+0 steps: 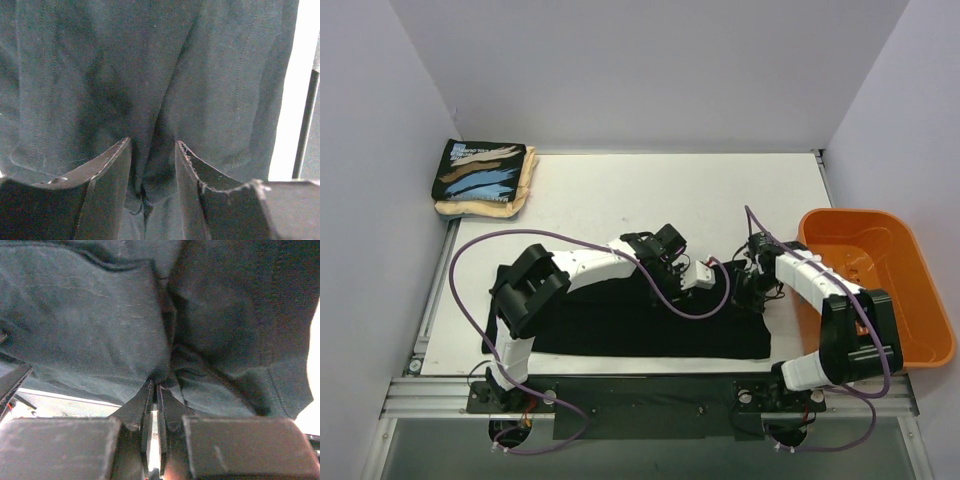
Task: Fold and stack the t-shirts
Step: Fold the other side of the tshirt into a rectangle, then rotate the tshirt 90 degrees
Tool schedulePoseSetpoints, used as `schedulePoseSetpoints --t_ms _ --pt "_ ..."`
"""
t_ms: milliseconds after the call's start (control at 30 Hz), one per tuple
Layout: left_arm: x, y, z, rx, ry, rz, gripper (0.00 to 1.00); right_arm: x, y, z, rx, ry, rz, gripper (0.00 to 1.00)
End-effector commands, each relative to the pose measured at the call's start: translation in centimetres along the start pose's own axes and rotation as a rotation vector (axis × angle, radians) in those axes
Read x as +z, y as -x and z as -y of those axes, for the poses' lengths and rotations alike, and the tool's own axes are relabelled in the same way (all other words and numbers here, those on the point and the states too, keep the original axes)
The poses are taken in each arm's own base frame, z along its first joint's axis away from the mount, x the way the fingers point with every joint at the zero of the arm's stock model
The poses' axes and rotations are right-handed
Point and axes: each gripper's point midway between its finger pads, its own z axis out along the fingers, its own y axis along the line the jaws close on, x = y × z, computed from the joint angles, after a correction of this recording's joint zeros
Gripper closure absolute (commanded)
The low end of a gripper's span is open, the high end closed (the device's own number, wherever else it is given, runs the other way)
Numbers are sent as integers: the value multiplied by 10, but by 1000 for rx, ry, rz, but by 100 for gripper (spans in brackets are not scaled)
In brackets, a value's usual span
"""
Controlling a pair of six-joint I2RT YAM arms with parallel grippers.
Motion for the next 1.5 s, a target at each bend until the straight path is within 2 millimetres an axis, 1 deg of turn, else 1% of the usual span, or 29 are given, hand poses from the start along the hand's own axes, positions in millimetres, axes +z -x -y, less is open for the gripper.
schedulePoseSetpoints --t_ms 0,33,67,133,200,233,267,367,400,467,500,533,567,600,633,733,767,867,1000,1133,1167,1200,1267,1300,1333,1367,1400,1433,1467 --pt "-24 26 12 73 -45 55 45 -4 -18 3 12 -23 -31 100" --pt "-25 26 13 73 -56 54 44 -2 -18 7 17 -34 -35 94" --pt "-29 28 15 81 -64 55 41 -2 -17 10 31 -37 -37 75" --pt "-38 31 16 86 -78 60 38 -11 -10 16 63 -46 -19 59" --pt "-52 34 17 89 -99 69 34 -32 5 23 41 -94 62 57" --pt "-57 34 19 93 -114 71 22 -51 17 23 18 -126 123 57" --pt "-68 35 23 97 -139 73 22 -59 23 22 -20 -132 146 56" --pt "-88 33 23 64 -171 82 21 -88 56 -5 -86 -75 256 57" --pt "-100 30 15 9 -167 103 21 -90 62 -9 -97 -74 266 60" --pt "-116 20 -6 -105 -127 134 25 -85 82 -16 -100 -77 272 79" --pt "-118 9 -13 -156 -108 126 36 -81 92 -19 -99 -72 280 94" --pt "-132 -5 -36 -223 -26 131 44 -71 98 -21 -92 -75 254 99" --pt "-131 -24 -44 -277 10 104 60 -67 108 -27 -100 -54 268 100" --pt "-147 -42 -71 -345 124 103 68 -56 115 -29 -96 -55 246 100" --pt "-150 -60 -79 -387 162 100 78 -51 124 -34 -101 -43 261 100" --pt "-175 -124 -109 -569 310 75 86 -28 143 -33 -89 -71 238 100" --pt "-174 -140 -107 -600 326 62 94 -24 146 -30 -80 -84 232 100" --pt "-189 -191 -109 -678 421 1 98 -6 149 -12 -40 -153 187 100" --pt "-186 -250 -89 -780 457 -75 100 3 155 4 23 -190 154 100" --pt "-197 -298 -93 -885 569 -129 100 11 172 0 43 -199 119 100" --pt "-200 -307 -93 -904 590 -150 100 15 184 -4 49 -192 116 100" --pt "-199 -309 -90 -907 583 -161 100 16 186 -7 53 -189 99 100" --pt "-200 -304 -84 -868 552 -157 100 14 213 -24 41 -149 112 100" --pt "-198 -298 -82 -860 526 -130 99 14 232 -37 34 -109 127 100" --pt "-199 -294 -75 -839 496 -125 97 8 238 -43 34 -99 122 100" --pt "-197 -286 -72 -823 464 -94 93 4 262 -58 26 -67 153 100" --pt "-199 -279 -65 -814 436 -80 92 1 264 -61 28 -69 138 100" --pt "-201 -274 -63 -805 426 -66 87 -7 283 -74 14 -38 179 100" --pt "-205 -268 -61 -806 420 -47 86 -11 286 -78 4 -24 181 100"
